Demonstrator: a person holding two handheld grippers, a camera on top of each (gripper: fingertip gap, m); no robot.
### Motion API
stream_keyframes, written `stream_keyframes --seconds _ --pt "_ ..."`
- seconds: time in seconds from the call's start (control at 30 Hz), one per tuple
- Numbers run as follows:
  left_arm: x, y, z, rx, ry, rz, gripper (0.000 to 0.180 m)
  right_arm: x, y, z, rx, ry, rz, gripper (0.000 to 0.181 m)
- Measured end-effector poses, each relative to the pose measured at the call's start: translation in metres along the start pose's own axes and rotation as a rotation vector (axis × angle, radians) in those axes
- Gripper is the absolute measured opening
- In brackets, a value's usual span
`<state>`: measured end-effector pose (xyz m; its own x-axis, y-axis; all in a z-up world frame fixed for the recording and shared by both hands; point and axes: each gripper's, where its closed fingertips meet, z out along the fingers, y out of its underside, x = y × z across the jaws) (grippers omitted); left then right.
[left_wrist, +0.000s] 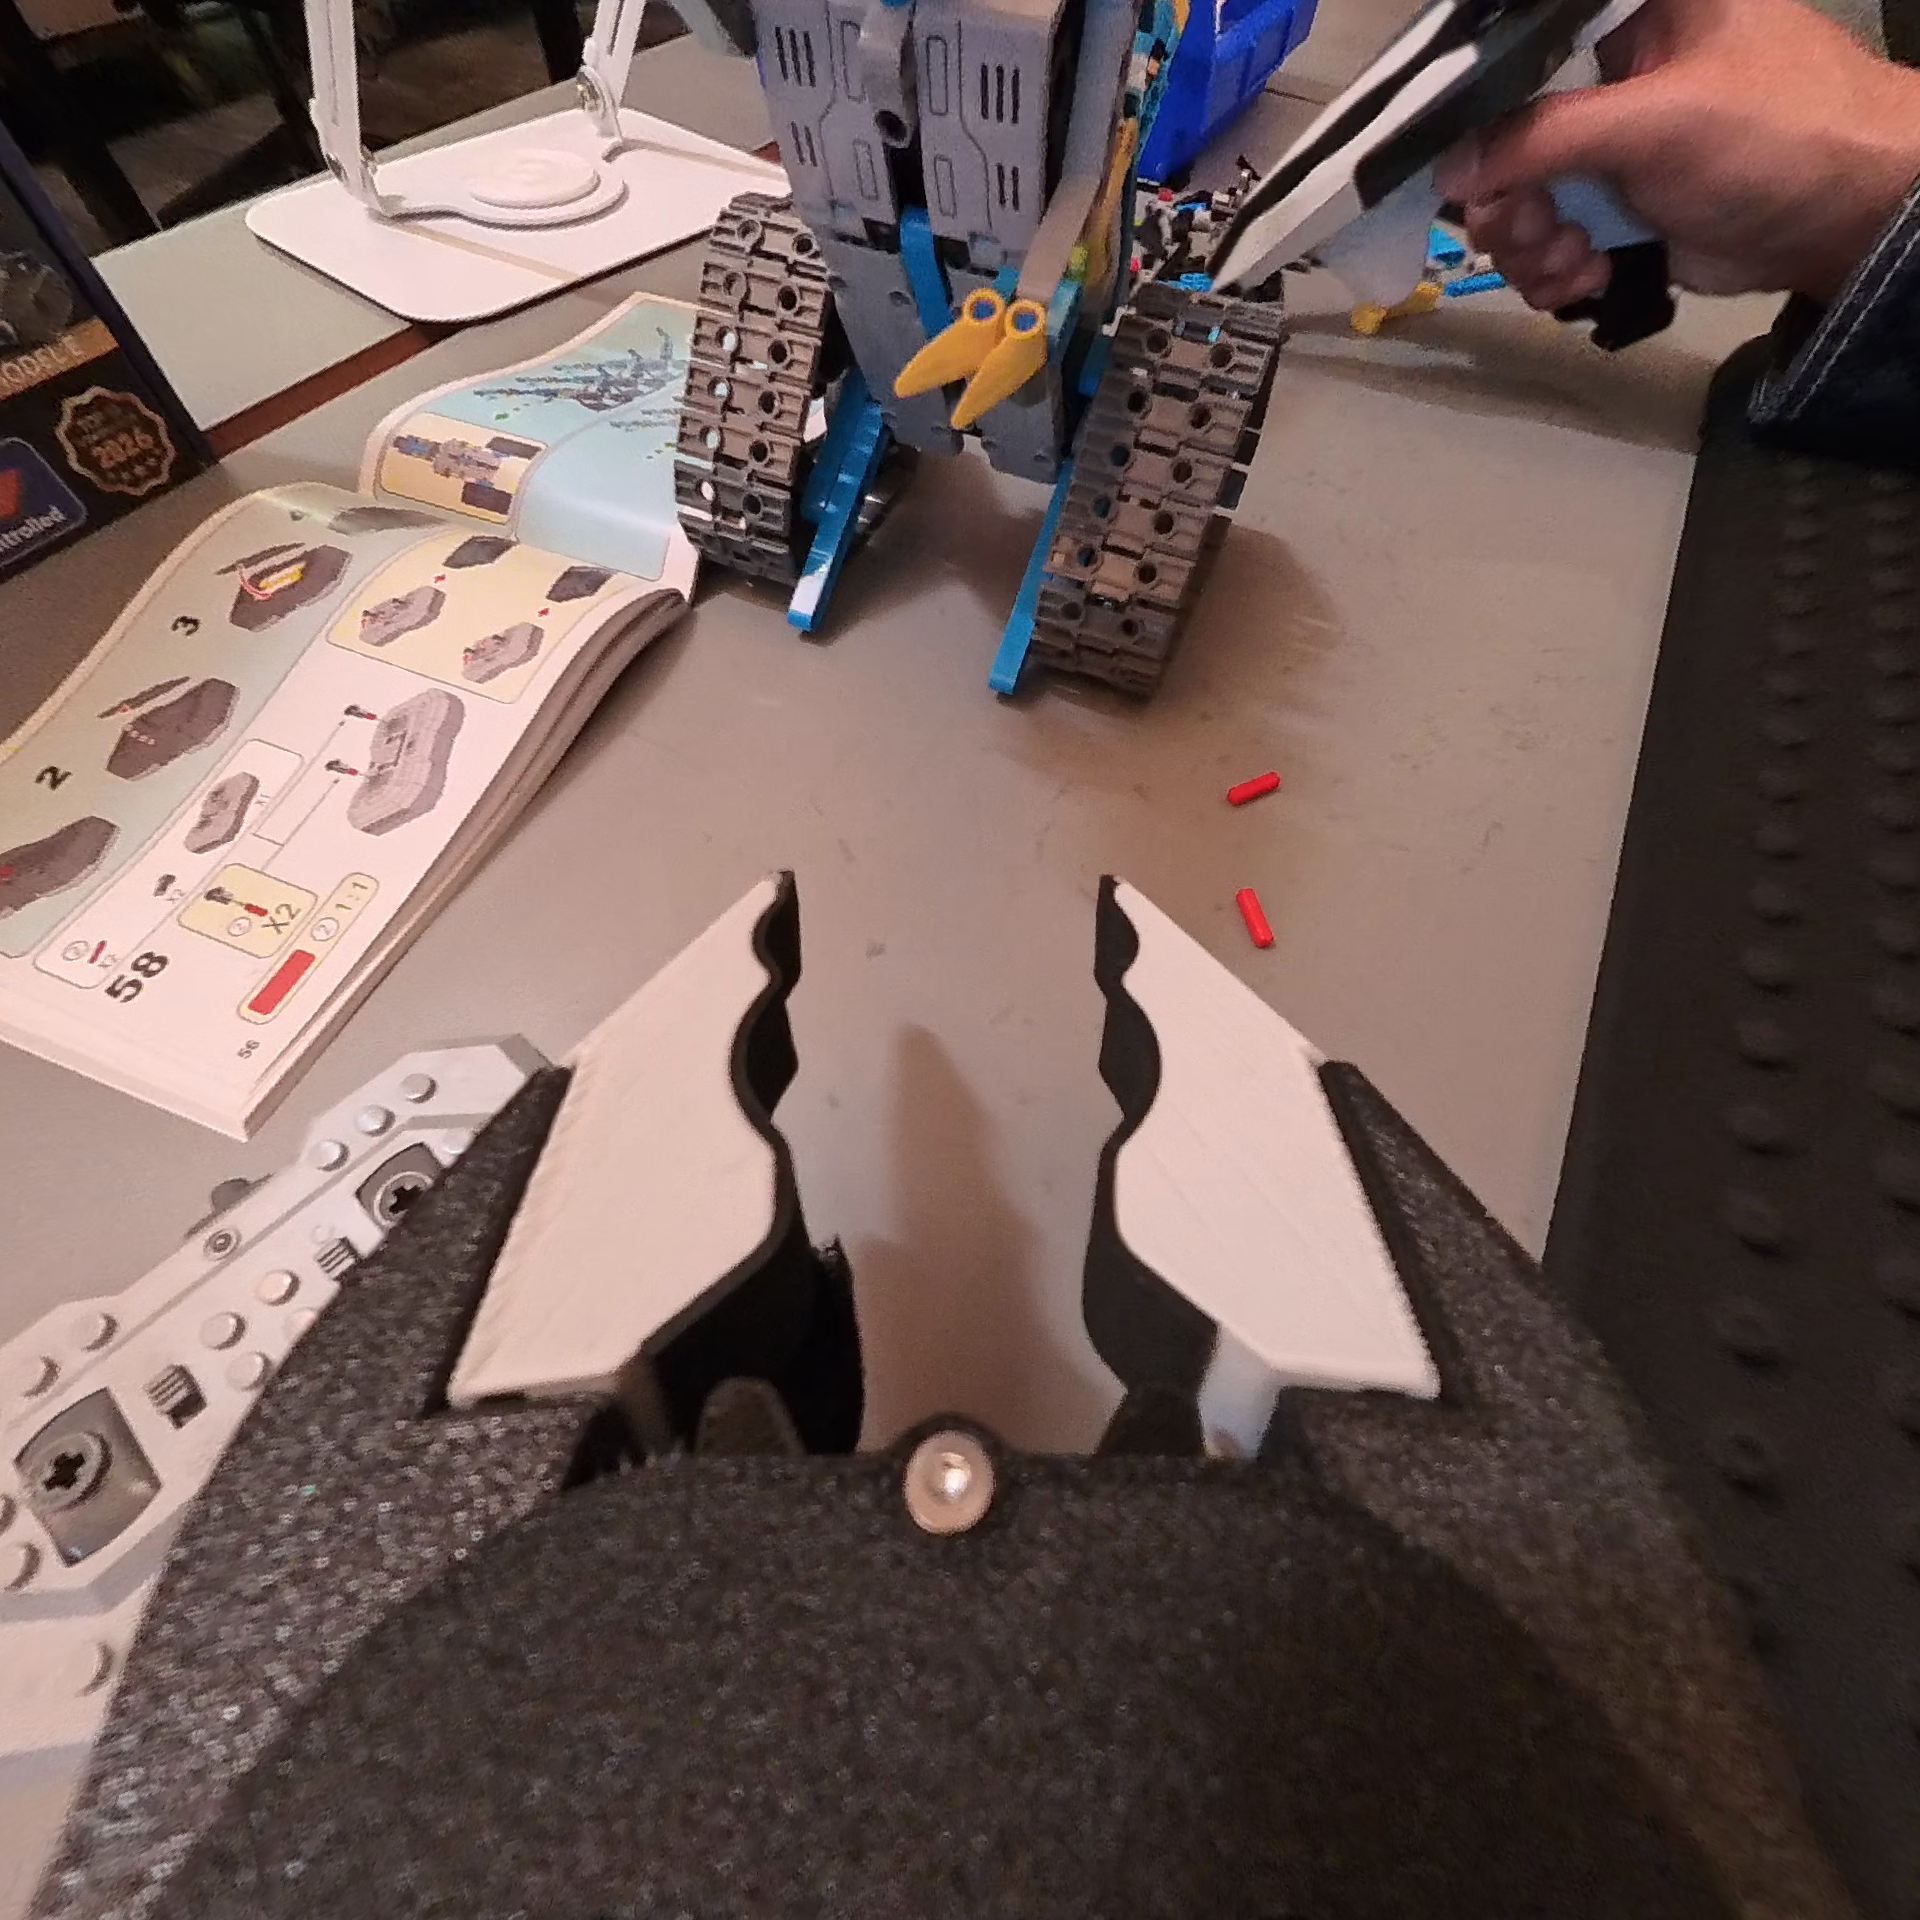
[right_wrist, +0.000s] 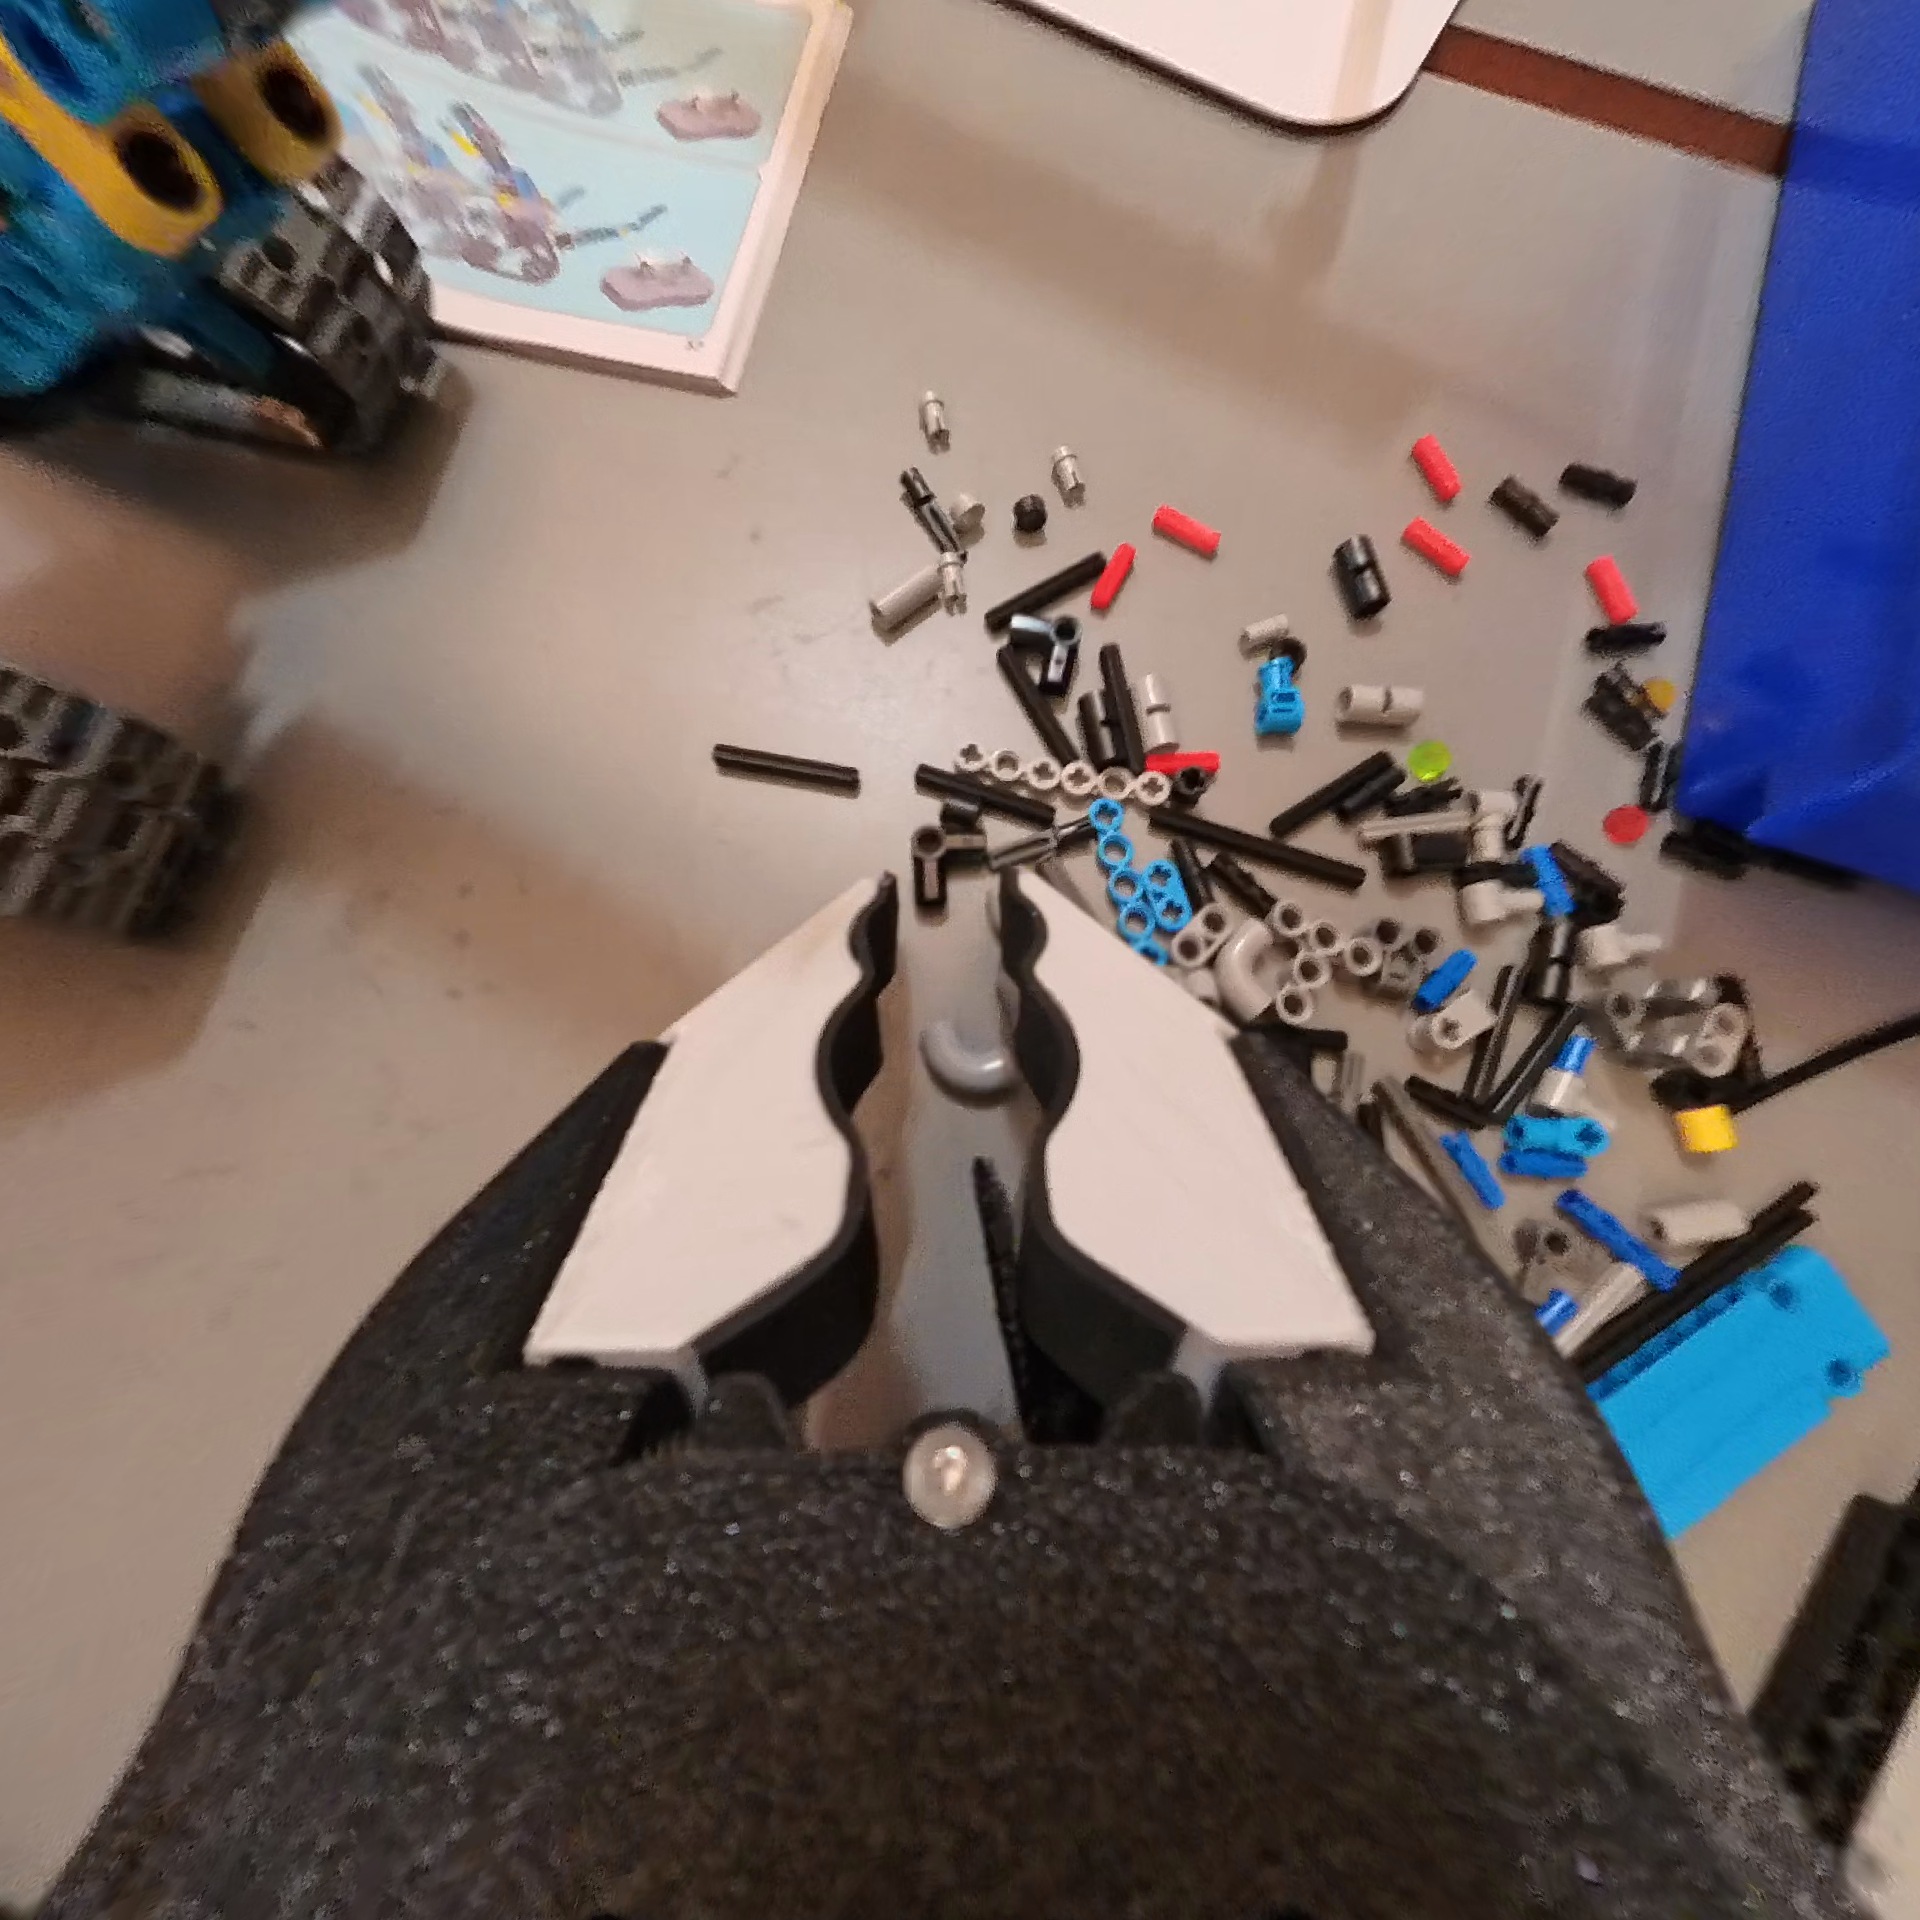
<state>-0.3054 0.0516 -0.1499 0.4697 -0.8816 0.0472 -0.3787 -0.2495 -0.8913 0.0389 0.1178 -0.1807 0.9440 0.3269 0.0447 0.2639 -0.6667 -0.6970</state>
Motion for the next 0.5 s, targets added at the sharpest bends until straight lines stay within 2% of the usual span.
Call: stream_keyframes --seconds 0.37,0.5 --pt "0.002 0.002 0.001 -0.012 0.013 -0.002 0.056 -0.009 0.008 0.011 -0.058 -0.083 -0.004 0.016" --pt "0.001 0.002 0.001 -0.013 0.018 -0.012 0.056 -0.004 0.01 0.004 -0.053 -0.036 0.004 0.015"
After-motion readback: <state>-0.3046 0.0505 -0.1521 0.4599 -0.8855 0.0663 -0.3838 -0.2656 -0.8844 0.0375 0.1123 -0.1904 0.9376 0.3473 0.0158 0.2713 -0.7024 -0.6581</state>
